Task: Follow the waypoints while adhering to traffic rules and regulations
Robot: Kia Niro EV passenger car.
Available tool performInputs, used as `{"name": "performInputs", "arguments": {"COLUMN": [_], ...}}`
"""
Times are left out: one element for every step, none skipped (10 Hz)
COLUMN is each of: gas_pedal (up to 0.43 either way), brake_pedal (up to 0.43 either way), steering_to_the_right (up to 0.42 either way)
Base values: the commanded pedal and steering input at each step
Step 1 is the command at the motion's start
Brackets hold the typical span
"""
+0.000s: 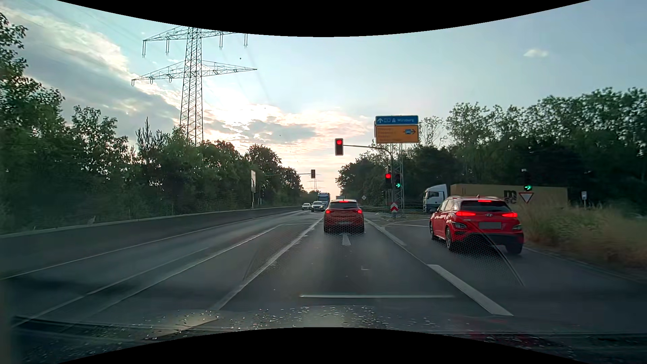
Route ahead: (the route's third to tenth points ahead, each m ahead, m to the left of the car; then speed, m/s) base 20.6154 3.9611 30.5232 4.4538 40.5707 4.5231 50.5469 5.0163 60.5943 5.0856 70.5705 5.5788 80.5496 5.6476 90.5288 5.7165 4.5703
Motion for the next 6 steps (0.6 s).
{"name": "performInputs", "arguments": {"gas_pedal": [0.0,0.0,0.0,0.0,0.0,0.0], "brake_pedal": [0.201,0.195,0.189,0.189,0.189,0.189], "steering_to_the_right": [-0.004,-0.004,-0.004,-0.004,-0.004,-0.004]}}
